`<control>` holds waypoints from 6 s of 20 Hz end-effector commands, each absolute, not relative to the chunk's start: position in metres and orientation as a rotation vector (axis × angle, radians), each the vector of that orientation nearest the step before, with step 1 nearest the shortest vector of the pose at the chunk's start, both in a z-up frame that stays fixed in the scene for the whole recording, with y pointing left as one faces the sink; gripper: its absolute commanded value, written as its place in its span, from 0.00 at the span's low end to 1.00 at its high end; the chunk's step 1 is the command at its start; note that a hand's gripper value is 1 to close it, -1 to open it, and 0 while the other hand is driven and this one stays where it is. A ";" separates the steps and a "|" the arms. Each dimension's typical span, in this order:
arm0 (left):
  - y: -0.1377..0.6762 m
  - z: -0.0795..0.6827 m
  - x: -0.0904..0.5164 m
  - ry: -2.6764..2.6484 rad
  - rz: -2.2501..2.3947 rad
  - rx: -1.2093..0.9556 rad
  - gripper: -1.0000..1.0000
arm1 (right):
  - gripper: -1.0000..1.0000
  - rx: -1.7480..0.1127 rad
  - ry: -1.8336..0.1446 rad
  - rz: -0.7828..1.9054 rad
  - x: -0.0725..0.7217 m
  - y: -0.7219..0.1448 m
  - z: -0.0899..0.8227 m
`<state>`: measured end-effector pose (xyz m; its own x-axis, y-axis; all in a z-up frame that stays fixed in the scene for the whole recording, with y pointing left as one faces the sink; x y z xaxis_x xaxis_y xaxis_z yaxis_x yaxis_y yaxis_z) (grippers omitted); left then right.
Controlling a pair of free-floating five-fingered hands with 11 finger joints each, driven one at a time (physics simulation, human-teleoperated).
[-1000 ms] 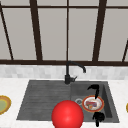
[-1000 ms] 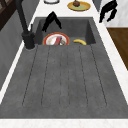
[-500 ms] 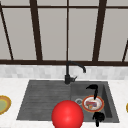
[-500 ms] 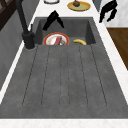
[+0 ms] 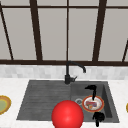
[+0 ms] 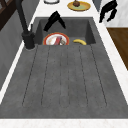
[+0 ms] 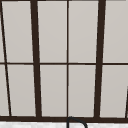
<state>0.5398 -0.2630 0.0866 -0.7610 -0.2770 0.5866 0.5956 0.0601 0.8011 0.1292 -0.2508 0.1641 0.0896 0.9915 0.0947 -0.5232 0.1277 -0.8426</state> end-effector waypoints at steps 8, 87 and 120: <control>-0.243 0.086 0.557 -1.747 -1.866 -0.420 0.00 | 0.50 -0.743 -0.806 1.296 0.129 -0.251 0.164; -0.034 0.109 0.430 -2.037 -1.897 -0.504 0.00 | 0.50 -0.743 -0.806 1.296 0.129 -0.251 0.164; 0.116 0.106 0.220 -2.101 -1.844 -0.435 0.00 | 0.50 -0.743 -0.806 1.296 0.129 -0.251 0.164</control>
<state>0.2389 0.1007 0.1065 -0.9012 0.0011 0.4333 0.4296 0.1336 0.8931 0.1292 -0.2508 0.1641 0.0896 0.9915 0.0947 -0.5232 0.1277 -0.8426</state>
